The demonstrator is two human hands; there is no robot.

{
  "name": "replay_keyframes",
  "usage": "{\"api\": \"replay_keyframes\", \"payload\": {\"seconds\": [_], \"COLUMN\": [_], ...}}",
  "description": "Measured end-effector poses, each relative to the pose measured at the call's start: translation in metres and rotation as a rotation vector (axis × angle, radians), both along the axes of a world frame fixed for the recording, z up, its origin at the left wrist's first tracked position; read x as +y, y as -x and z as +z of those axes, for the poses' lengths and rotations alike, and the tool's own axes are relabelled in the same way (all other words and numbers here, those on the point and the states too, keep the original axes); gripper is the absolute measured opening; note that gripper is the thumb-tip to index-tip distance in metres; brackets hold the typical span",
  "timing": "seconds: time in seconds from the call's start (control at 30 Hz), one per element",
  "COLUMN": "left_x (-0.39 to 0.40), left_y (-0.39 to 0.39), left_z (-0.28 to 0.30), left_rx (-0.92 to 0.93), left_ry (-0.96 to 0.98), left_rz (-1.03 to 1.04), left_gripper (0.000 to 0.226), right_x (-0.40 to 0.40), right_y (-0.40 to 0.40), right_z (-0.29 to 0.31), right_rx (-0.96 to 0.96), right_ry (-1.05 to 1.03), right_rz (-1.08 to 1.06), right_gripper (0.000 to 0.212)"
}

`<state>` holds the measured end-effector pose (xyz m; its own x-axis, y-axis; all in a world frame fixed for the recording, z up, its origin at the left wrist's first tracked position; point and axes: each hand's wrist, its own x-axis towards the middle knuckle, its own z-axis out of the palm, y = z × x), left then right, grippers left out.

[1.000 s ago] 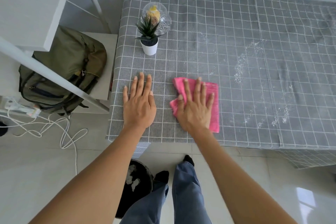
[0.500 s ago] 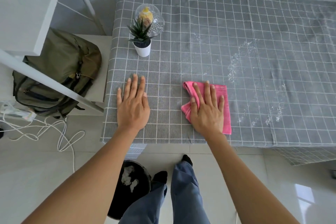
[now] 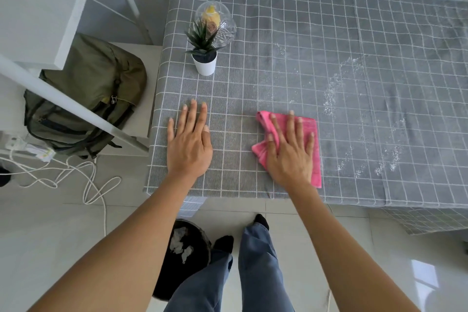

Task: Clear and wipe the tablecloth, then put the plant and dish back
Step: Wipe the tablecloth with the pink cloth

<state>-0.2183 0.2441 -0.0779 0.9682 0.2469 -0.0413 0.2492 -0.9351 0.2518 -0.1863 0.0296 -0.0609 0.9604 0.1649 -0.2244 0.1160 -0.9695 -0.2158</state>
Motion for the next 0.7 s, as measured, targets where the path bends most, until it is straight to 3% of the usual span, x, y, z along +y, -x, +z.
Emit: {"api": "replay_keyframes", "payload": {"seconds": [0.13, 0.4, 0.7], "left_x": [-0.001, -0.002, -0.002], "left_y": [0.0, -0.001, -0.001], "left_z": [0.0, 0.0, -0.001], "left_rx": [0.0, -0.009, -0.015], "left_ry": [-0.011, -0.001, -0.006], "left_rz": [0.012, 0.012, 0.027], "left_gripper": [0.056, 0.055, 0.055], "right_x": [-0.002, 0.035, 0.02], "right_y": [0.006, 0.046, 0.034], "right_z": [0.001, 0.001, 0.001], "right_rx": [0.009, -0.019, 0.008], "right_ry": [-0.026, -0.061, -0.058], "right_rz": [-0.079, 0.17, -0.068], "right_gripper": [0.054, 0.051, 0.055]}}
